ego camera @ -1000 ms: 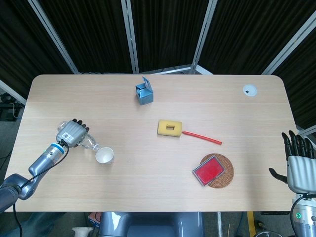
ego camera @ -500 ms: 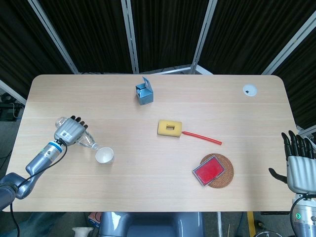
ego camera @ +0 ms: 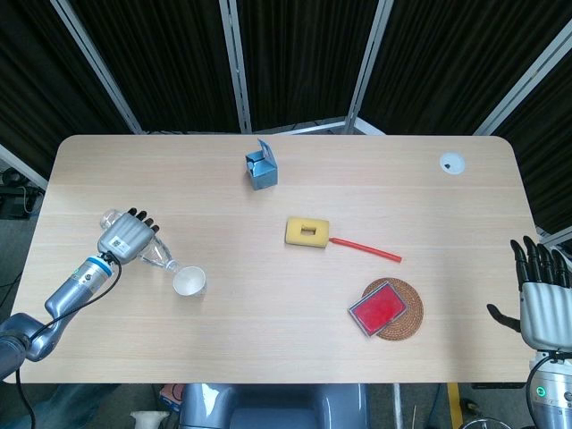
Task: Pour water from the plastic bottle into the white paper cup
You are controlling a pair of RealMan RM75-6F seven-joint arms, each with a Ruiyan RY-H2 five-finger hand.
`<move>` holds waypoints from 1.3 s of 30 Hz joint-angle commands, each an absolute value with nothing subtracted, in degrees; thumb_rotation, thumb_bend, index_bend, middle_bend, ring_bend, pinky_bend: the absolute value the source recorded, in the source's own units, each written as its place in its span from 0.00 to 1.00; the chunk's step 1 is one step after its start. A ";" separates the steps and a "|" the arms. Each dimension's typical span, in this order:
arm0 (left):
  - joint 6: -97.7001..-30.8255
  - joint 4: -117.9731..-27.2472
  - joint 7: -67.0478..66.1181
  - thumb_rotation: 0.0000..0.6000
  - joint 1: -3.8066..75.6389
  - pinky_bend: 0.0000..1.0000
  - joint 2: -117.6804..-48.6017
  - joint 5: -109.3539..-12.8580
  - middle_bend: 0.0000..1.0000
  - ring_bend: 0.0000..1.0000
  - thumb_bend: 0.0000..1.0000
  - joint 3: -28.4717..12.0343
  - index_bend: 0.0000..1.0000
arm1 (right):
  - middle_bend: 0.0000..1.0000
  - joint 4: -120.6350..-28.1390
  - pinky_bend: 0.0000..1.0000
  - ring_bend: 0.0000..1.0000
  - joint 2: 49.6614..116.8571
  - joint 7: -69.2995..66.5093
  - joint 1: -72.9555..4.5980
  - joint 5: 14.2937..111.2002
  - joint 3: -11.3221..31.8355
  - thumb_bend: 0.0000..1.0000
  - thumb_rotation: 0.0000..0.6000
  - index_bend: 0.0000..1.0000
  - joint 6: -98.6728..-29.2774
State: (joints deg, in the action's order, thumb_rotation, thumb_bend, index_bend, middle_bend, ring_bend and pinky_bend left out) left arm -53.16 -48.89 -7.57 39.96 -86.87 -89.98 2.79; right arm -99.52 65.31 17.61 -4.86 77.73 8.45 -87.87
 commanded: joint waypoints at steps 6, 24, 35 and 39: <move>-53.32 -49.72 -8.25 1.00 39.95 0.35 -86.61 -89.84 0.42 0.29 0.54 2.70 0.62 | 0.00 -99.64 0.00 0.00 65.20 17.51 -4.78 77.81 8.43 0.00 1.00 0.00 -87.98; -53.51 -52.30 -10.87 1.00 40.20 0.35 -86.15 -89.32 0.42 0.29 0.55 2.15 0.62 | 0.00 -99.64 0.00 0.00 65.21 17.66 -4.78 77.84 8.41 0.00 1.00 0.00 -87.99; -55.36 -53.13 -3.92 1.00 39.54 0.35 -85.53 -89.90 0.42 0.29 0.54 2.38 0.62 | 0.00 -99.46 0.00 0.00 65.29 17.83 -4.83 77.67 8.40 0.00 1.00 0.00 -87.83; -57.06 -52.91 0.96 1.00 39.32 0.35 -84.40 -92.03 0.42 0.29 0.54 3.72 0.62 | 0.00 -99.36 0.00 0.00 65.55 18.20 -4.96 77.64 8.32 0.00 1.00 0.00 -87.61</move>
State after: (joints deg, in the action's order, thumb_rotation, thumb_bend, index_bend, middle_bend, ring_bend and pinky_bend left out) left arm -55.95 -52.98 -1.15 39.55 -85.04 -90.88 2.98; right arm -99.37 65.51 18.16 -4.94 77.62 8.34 -87.62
